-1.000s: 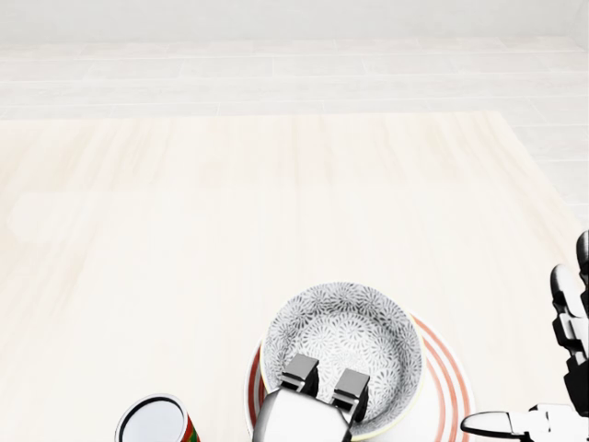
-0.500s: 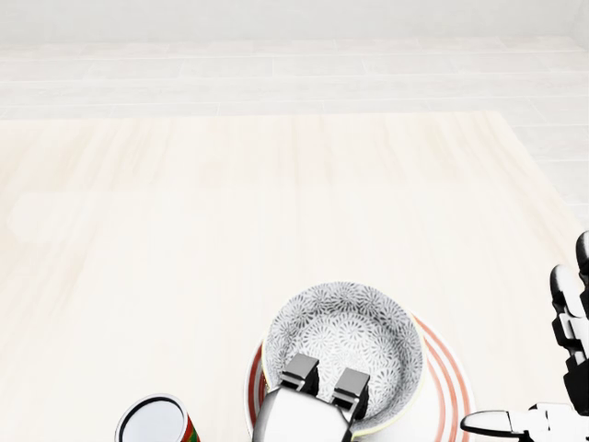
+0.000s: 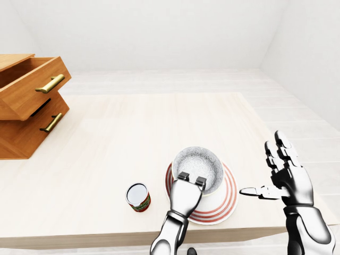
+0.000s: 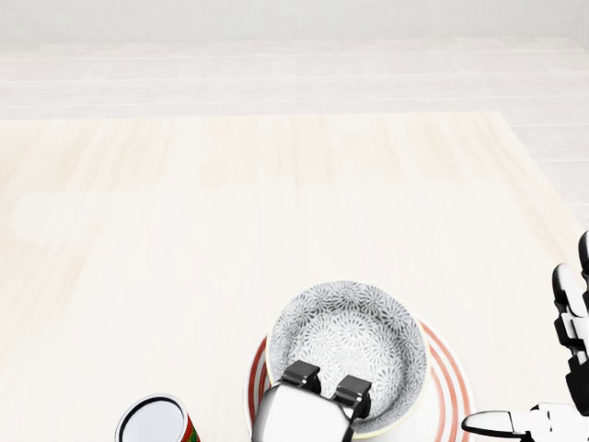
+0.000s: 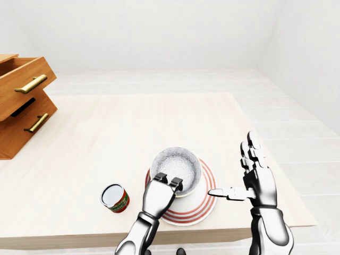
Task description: Put the bowl on the plate.
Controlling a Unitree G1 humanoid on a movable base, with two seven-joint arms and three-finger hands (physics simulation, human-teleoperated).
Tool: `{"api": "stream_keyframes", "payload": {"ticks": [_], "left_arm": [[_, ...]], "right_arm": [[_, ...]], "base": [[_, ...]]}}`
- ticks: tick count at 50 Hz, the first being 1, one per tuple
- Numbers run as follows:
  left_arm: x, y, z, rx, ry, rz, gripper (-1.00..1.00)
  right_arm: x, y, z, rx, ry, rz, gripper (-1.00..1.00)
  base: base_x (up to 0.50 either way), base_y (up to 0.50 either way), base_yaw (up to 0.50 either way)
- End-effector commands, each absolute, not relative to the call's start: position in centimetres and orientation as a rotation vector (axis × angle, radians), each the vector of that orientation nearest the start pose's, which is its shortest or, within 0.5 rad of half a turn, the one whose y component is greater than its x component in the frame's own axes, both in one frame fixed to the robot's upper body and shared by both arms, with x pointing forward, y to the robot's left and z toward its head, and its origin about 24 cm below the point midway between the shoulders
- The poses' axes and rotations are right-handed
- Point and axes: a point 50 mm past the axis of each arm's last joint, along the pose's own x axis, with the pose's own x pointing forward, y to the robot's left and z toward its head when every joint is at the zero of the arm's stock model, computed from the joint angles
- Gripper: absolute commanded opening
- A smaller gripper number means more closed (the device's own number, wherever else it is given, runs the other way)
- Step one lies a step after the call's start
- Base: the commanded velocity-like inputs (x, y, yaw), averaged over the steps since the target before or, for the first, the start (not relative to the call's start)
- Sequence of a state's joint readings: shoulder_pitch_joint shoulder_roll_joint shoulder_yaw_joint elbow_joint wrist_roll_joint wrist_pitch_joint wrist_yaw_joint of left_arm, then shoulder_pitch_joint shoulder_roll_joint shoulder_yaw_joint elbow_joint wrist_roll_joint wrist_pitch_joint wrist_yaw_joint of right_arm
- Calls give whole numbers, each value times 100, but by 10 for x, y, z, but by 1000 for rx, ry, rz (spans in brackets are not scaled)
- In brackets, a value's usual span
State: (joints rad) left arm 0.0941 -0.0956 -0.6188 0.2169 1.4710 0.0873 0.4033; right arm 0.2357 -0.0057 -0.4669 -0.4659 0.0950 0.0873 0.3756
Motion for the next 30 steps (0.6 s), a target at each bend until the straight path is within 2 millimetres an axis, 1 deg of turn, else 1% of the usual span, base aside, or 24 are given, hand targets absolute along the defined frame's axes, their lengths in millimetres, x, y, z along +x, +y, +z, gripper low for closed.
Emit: {"api": "stream_keyframes", "payload": {"ticks": [1,7,14,16,19,21,22,24,30], "left_arm": [[185,3,-10,1291,-333,-337,-19],[186,4,-10,1292,-332,-336,-18],[186,4,-9,1291,-333,-333,-6],[186,4,-8,1290,-333,-332,15],[186,4,-8,1288,-334,-332,33],[186,4,-9,1288,-334,-332,36],[186,4,-9,1288,-334,-333,40],[186,4,-9,1289,-332,-333,56],[187,5,-11,1292,-326,-332,77]], "right_arm": [[179,-248,98,-99,-162,-119,100],[180,-247,99,-101,-163,-118,100],[181,-248,99,-103,-164,-120,100],[181,-248,100,-104,-167,-120,100],[181,-247,99,-104,-163,-119,100],[181,-248,98,-102,-161,-119,100],[181,-248,98,-101,-161,-119,100],[182,-248,98,-100,-159,-120,100],[182,-248,95,-96,-148,-118,100]], "base": [[0,0,0],[0,0,0],[0,0,0],[0,0,0],[0,0,0],[0,0,0],[0,0,0],[0,0,0],[0,0,0]]}}
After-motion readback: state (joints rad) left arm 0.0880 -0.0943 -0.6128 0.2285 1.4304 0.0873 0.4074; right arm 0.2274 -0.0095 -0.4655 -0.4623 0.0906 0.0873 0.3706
